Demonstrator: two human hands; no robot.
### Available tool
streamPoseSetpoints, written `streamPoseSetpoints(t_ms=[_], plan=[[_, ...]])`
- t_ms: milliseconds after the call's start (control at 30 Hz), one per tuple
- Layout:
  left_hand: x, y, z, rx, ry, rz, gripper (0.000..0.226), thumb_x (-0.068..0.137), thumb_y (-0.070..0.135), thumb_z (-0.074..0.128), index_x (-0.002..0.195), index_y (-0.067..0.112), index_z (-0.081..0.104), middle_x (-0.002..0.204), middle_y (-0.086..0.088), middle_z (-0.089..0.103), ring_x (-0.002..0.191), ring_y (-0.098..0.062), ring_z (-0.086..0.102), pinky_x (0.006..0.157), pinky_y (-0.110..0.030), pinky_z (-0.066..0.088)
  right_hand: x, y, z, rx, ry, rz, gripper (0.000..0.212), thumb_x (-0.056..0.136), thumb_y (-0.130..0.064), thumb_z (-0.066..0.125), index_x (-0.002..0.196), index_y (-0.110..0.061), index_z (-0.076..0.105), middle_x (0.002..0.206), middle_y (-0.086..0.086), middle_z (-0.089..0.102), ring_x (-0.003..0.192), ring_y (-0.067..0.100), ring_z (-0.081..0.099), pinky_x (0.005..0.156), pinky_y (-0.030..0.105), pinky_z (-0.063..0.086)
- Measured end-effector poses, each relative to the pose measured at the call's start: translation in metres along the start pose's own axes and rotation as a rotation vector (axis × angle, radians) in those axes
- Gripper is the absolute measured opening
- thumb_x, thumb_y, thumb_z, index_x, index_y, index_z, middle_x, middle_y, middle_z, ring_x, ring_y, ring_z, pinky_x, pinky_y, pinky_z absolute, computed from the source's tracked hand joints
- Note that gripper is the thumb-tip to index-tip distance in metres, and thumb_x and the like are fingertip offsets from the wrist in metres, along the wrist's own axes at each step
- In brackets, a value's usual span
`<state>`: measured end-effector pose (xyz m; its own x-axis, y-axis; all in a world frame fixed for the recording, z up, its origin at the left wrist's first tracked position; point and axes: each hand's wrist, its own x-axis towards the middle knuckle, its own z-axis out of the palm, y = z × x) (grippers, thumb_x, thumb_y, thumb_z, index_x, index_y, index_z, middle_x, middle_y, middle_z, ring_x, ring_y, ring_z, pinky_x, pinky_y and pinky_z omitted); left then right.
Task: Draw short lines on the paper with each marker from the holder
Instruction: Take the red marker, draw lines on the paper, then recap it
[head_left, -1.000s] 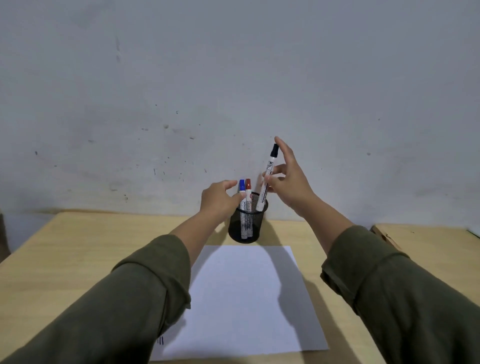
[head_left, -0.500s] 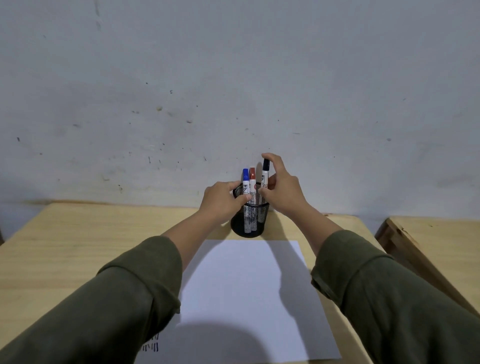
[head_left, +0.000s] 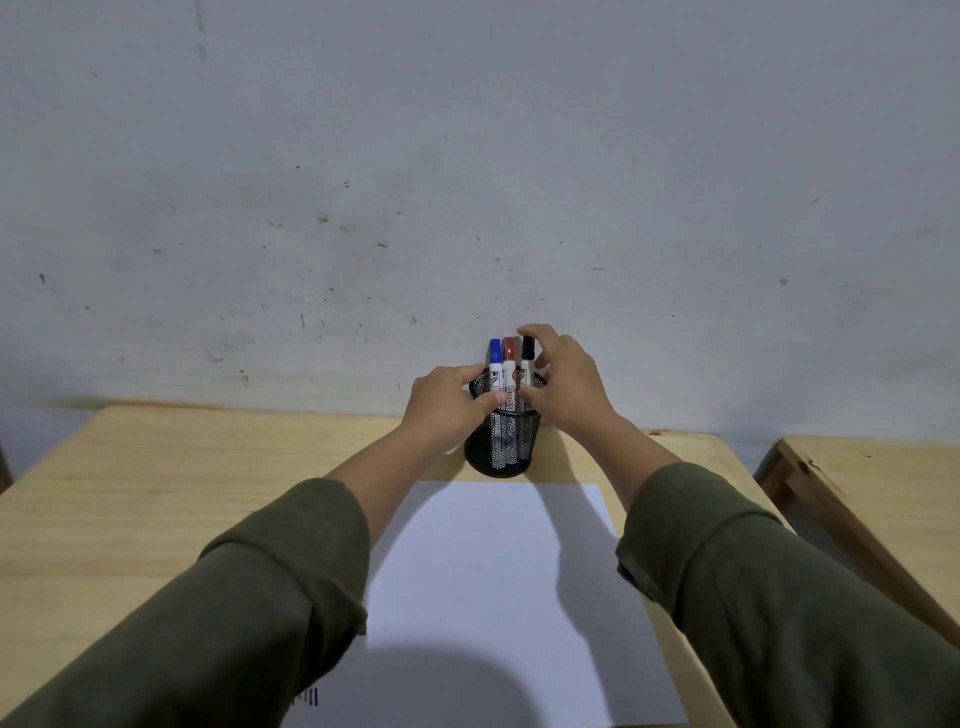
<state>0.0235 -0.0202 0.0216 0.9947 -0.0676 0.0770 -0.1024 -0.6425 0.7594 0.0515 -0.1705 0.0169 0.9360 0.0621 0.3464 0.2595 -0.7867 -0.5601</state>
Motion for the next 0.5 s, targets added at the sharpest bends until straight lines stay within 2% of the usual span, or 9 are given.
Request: streamPoseSetpoints(t_ms=[233,367,500], plan=[[-0.0011,0.0012,-0.0008,-0.012,-0.003,0.009,0.052,0.086,0.032,0.063,0.135,0.017,0.050,0.139,-0.005,0.054,0.134,-0.023,0.043,0.105,-0.028,0.033,0.0047,0.0013,0.0001,-0.115,-0.061,-0.005,0.064,0.080,-0.011,0.063,0.137,-0.033,0.044,0.112,0.007,0.040,0.097,0.021,0.048,0.076,0.030,0.043],[0.0007,-0.0004,0.0009,-0.019,0.002,-0.005,0.055,0.085,0.034,0.064,0.135,0.017,0.050,0.140,-0.005,0.053,0.135,-0.023,0.041,0.108,-0.030,0.032,0.0058,0.0029,0.0003,-0.138,-0.055,-0.022,0.060,0.081,-0.011,0.062,0.136,-0.031,0.046,0.114,0.006,0.039,0.093,0.017,0.044,0.073,0.027,0.039],[0.0017,-0.0021,0.0025,-0.014,0.004,-0.015,0.058,0.084,0.037,0.064,0.136,0.017,0.049,0.141,-0.005,0.052,0.136,-0.023,0.039,0.109,-0.031,0.031,0.0004,0.0031,-0.0008,-0.061,0.021,-0.034,0.048,0.081,-0.014,0.065,0.125,-0.030,0.053,0.105,0.000,0.037,0.086,0.014,0.046,0.071,0.026,0.040]])
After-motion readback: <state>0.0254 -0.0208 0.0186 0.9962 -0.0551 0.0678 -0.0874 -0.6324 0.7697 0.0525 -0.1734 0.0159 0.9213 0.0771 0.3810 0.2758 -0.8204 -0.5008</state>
